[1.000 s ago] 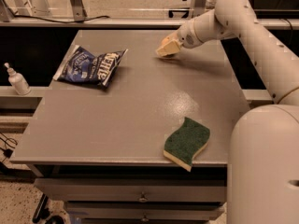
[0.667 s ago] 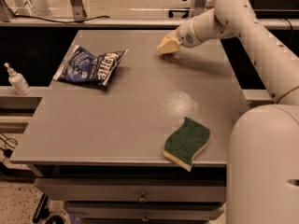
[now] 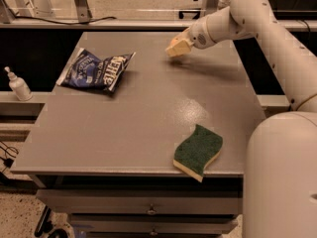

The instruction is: Move orange near sponge

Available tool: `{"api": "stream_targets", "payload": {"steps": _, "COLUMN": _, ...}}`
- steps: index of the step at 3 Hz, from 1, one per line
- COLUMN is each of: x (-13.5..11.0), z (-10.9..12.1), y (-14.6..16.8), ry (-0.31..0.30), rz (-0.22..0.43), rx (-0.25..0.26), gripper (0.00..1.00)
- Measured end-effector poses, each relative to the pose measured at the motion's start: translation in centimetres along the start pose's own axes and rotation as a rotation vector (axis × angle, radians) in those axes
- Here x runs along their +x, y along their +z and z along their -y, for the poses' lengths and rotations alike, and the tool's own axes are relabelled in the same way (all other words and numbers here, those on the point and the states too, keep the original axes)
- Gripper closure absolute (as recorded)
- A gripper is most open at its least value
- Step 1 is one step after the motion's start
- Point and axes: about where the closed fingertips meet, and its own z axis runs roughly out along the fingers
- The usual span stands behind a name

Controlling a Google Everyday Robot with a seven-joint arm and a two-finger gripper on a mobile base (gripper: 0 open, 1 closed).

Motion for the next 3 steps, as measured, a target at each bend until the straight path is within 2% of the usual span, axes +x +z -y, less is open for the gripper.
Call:
{"api": "stream_targets", "payload": {"steps": 2, "x": -0.9, "z": -1.8, "y": -2.4, "ry": -0.03, "rz": 0.019, "rx": -0.041, "gripper": 1.0}}
{"api": "stream_targets", "payload": {"steps": 3, "x": -1.1, "z": -3.5, "y": -4.2, "ry": -0.061, "rz": 0.025, "rx": -0.075, "gripper": 1.0}}
